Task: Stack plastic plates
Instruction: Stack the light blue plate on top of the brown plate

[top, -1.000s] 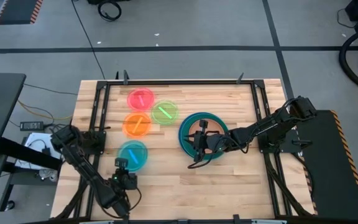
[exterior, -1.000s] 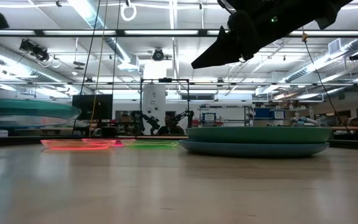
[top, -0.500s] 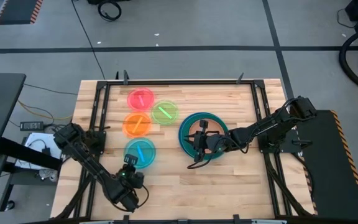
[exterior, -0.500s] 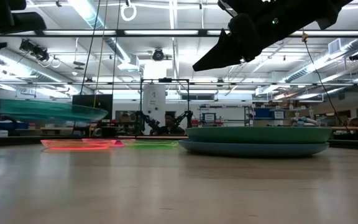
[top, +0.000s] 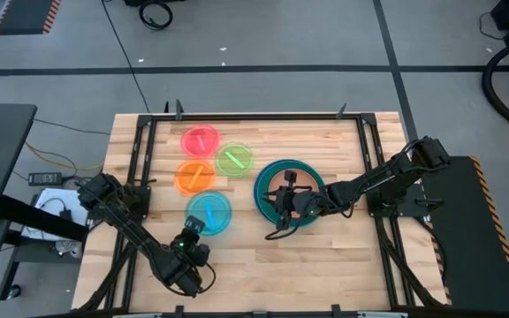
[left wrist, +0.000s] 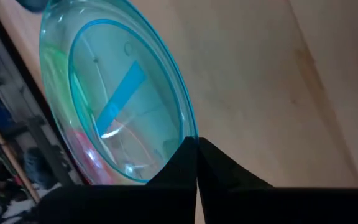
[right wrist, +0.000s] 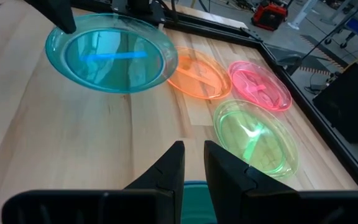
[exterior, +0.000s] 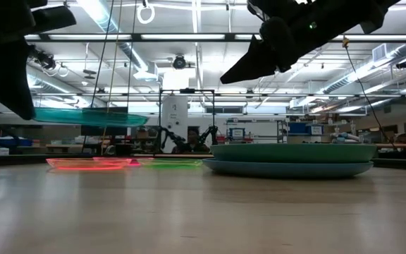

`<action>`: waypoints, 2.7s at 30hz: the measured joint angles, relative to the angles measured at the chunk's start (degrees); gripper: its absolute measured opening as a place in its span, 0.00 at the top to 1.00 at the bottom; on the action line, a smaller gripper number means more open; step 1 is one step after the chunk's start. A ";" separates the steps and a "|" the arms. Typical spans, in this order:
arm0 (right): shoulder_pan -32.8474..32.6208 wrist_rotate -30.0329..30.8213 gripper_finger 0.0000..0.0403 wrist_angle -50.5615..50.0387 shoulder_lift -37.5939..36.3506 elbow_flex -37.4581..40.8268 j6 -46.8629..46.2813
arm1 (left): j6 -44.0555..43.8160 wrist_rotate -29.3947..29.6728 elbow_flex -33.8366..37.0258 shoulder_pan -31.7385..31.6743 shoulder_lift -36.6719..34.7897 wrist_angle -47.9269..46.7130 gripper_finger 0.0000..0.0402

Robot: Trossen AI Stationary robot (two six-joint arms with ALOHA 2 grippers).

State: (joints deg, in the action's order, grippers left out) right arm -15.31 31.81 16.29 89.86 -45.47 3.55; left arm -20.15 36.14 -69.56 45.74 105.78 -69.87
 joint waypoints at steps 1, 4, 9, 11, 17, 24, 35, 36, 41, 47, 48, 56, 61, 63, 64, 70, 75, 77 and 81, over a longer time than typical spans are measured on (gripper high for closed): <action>0.00 0.01 0.82 -0.29 0.00 0.00 -0.36 | 0.86 0.43 0.00 0.00 0.00 0.02 0.99; -0.38 0.14 0.82 -0.90 0.00 0.00 -1.02 | 2.27 1.48 0.00 0.02 0.00 0.02 0.99; -2.39 3.16 0.82 -0.87 0.00 0.00 -0.98 | 5.07 2.96 0.00 0.00 -0.02 0.17 0.99; -3.06 4.54 0.82 -0.87 0.00 0.00 -0.96 | 5.80 3.95 0.00 0.02 0.00 0.31 0.99; -4.02 4.72 0.82 -0.98 0.00 0.00 -1.00 | 6.51 6.64 0.00 -0.58 0.00 0.27 0.99; -5.78 6.77 0.82 -2.42 0.00 0.00 -2.92 | 11.17 9.74 0.02 -1.33 0.00 1.39 0.99; -9.54 12.65 0.82 -3.62 -0.13 0.00 -3.97 | 19.76 15.21 0.02 -4.66 0.00 4.46 0.99; -9.97 13.73 0.82 -3.66 -0.13 0.00 -3.94 | 20.68 15.93 0.02 -5.06 0.00 4.97 0.99; -11.49 16.36 0.82 -4.17 -0.13 0.00 -4.50 | 24.26 18.10 0.02 -7.11 0.00 6.75 0.99; -11.74 16.55 0.82 -7.59 -0.15 0.00 -8.88 | 27.22 18.34 0.02 -9.45 0.00 9.27 0.99; -11.74 16.55 0.82 -8.29 -0.15 0.00 -9.64 | 28.17 18.32 0.02 -9.80 0.00 9.96 0.99; -11.92 16.45 0.82 -11.73 -1.71 0.00 -12.37 | 38.04 19.52 0.02 -12.48 0.00 16.42 0.99; -12.11 16.59 0.82 -12.68 -2.43 0.00 -12.41 | 43.85 19.52 0.02 -14.52 0.00 20.56 0.99; -12.11 16.59 0.82 -13.00 -2.45 0.00 -12.41 | 46.16 19.50 0.02 -15.24 0.00 22.17 0.99; -12.11 16.60 0.82 -13.45 -2.44 0.00 -12.41 | 47.08 19.50 0.02 -15.59 0.00 23.00 0.99; -12.11 16.61 0.82 -14.13 -2.44 0.00 -12.41 | 52.74 19.47 0.02 -17.21 0.00 27.64 0.99; -12.11 16.64 0.82 -14.28 -2.44 0.00 -12.41 | 57.23 19.37 0.02 -18.39 0.00 31.51 0.99; -12.11 17.00 0.82 -14.29 -2.43 0.00 -12.41 | 58.83 18.98 0.02 -18.87 0.00 33.25 0.99; -12.43 18.70 0.82 -14.29 -2.44 0.00 -12.15 | 62.00 16.60 0.03 -19.78 0.00 37.14 0.99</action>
State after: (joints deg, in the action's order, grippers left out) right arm -27.74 50.51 2.01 87.42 -45.47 -8.61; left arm 41.86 52.74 -69.53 25.96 105.78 -32.73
